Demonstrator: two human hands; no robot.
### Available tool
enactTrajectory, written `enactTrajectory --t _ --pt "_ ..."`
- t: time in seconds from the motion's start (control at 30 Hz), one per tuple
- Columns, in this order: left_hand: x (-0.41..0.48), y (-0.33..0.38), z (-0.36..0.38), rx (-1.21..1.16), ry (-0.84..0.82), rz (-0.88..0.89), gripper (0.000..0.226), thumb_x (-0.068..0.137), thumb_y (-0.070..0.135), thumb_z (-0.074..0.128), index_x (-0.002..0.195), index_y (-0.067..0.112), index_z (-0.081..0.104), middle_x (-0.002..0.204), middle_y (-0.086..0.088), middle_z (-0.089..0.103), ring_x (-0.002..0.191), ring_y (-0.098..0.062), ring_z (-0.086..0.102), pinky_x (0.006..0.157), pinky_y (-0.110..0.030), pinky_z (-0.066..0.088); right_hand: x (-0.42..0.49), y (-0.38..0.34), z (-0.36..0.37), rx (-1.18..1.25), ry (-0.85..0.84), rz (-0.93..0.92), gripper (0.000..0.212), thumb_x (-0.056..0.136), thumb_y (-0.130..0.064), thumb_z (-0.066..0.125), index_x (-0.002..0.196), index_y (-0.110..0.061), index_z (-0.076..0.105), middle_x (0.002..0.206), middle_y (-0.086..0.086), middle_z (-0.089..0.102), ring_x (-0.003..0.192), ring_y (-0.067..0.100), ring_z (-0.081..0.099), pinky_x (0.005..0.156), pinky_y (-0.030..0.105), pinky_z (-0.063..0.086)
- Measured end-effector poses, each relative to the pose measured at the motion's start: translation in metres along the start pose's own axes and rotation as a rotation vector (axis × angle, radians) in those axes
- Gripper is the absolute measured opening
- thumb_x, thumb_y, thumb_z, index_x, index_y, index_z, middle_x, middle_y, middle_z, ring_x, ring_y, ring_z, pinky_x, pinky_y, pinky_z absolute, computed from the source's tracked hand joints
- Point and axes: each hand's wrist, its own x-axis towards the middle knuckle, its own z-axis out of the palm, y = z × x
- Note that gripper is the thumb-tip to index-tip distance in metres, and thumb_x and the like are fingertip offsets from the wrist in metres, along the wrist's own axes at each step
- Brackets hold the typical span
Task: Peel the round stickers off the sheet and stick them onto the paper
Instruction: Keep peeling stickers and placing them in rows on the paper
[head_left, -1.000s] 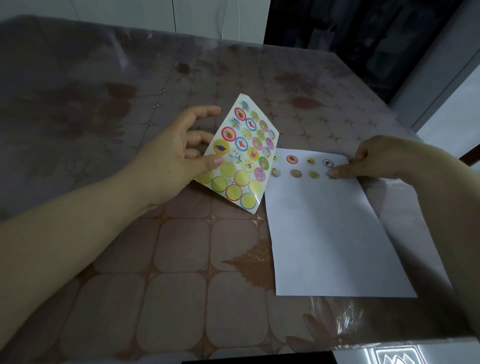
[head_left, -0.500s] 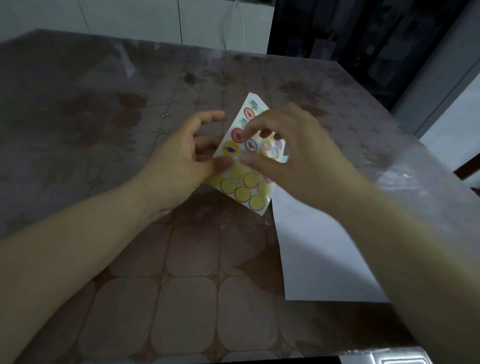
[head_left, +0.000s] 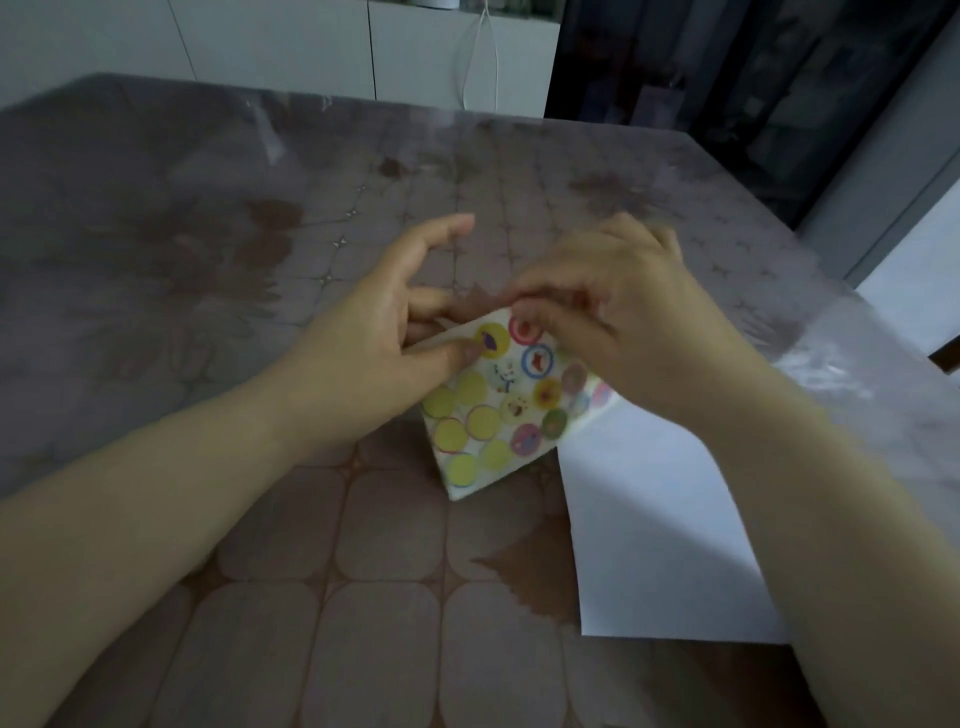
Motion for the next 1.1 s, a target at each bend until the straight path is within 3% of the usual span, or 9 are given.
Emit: enactTrajectory --t 0.1,0.2,0.3,0.37,0.43,0.53,0.67,1.0,1.1 --pt "0.005 -0.001 -0.007 0.036 0.202 0.027 0.064 0.068 0.013 0.074 0.118 0.032 0.039 0.087 0.004 0.070 0.071 -0.007 0.065 0.071 -0.022 0.055 -0.001 0.003 -0.009 0.147 -0.084 0.146 0.009 0.086 -0.022 0.063 0.085 -0.026 0.070 0.073 -0.025 0.057 0.070 -0.001 0.055 0.067 0.014 0.041" --pt "0.010 -0.005 -0.010 -0.121 0.384 -0.052 0.062 0.060 0.023 0.073 0.115 0.020 0.043 0.085 0.004 0.067 0.066 -0.003 0.064 0.066 -0.019 0.055 -0.004 0.007 -0.008 0.406 0.057 0.410 0.015 0.087 -0.019 0.061 0.075 -0.026 0.065 0.071 -0.015 0.067 0.065 -0.001 0.062 0.055 0.014 0.047" --pt "0.011 -0.008 -0.009 -0.288 0.356 -0.252 0.058 0.058 0.033 0.068 0.111 0.012 0.054 0.089 -0.002 0.071 0.078 -0.013 0.067 0.073 -0.029 0.056 -0.008 0.009 0.000 0.712 0.152 0.710 0.016 0.088 -0.016 0.058 0.075 -0.020 0.065 0.061 -0.008 0.069 0.051 0.004 0.063 0.045 0.017 0.047" --pt "0.010 -0.008 -0.007 -0.351 0.255 -0.307 0.042 0.062 0.031 0.067 0.098 0.011 0.063 0.094 -0.008 0.072 0.088 -0.022 0.066 0.081 -0.039 0.055 -0.011 0.008 0.006 0.879 0.164 0.786 0.014 0.089 -0.012 0.056 0.077 -0.014 0.063 0.062 -0.005 0.069 0.050 0.006 0.061 0.047 0.018 0.045" --pt "0.008 -0.006 -0.004 -0.363 0.160 -0.303 0.027 0.067 0.025 0.063 0.091 0.012 0.066 0.091 -0.006 0.074 0.084 -0.019 0.069 0.077 -0.038 0.056 -0.012 0.005 0.012 1.008 0.137 0.795 0.014 0.090 -0.009 0.055 0.077 -0.013 0.059 0.067 -0.002 0.070 0.057 0.009 0.063 0.052 0.021 0.047" --pt "0.005 -0.004 -0.001 -0.332 0.121 -0.274 0.024 0.077 0.018 0.057 0.097 0.011 0.066 0.090 -0.001 0.075 0.079 -0.011 0.071 0.064 -0.024 0.057 -0.014 0.001 0.019 1.094 0.101 0.770 0.011 0.086 -0.009 0.062 0.089 -0.015 0.054 0.076 0.000 0.073 0.071 0.016 0.068 0.067 0.033 0.054" --pt "0.003 -0.002 -0.003 -0.249 0.123 -0.279 0.020 0.092 0.011 0.047 0.102 0.013 0.065 0.099 0.000 0.074 0.089 -0.012 0.070 0.073 -0.024 0.057 -0.015 -0.003 0.018 1.110 0.133 0.653 0.024 0.084 -0.007 0.063 0.094 -0.021 0.047 0.077 0.001 0.074 0.072 0.016 0.071 0.058 0.024 0.052" --pt "0.003 0.002 0.001 -0.279 0.136 -0.320 0.020 0.084 0.013 0.056 0.101 0.013 0.066 0.099 -0.004 0.074 0.088 -0.018 0.070 0.080 -0.034 0.057 -0.016 -0.005 0.015 1.052 0.178 0.561 0.019 0.081 -0.003 0.065 0.095 -0.015 0.065 0.062 -0.008 0.071 0.062 0.003 0.067 0.048 0.011 0.045" --pt "0.004 0.002 -0.001 -0.404 0.183 -0.392 0.045 0.071 0.026 0.063 0.109 0.001 0.063 0.102 -0.011 0.073 0.093 -0.025 0.070 0.083 -0.040 0.056 -0.016 -0.008 0.019 1.090 0.168 0.545 0.019 0.078 0.000 0.066 0.090 -0.014 0.067 0.066 -0.006 0.072 0.068 0.006 0.070 0.055 0.014 0.050"
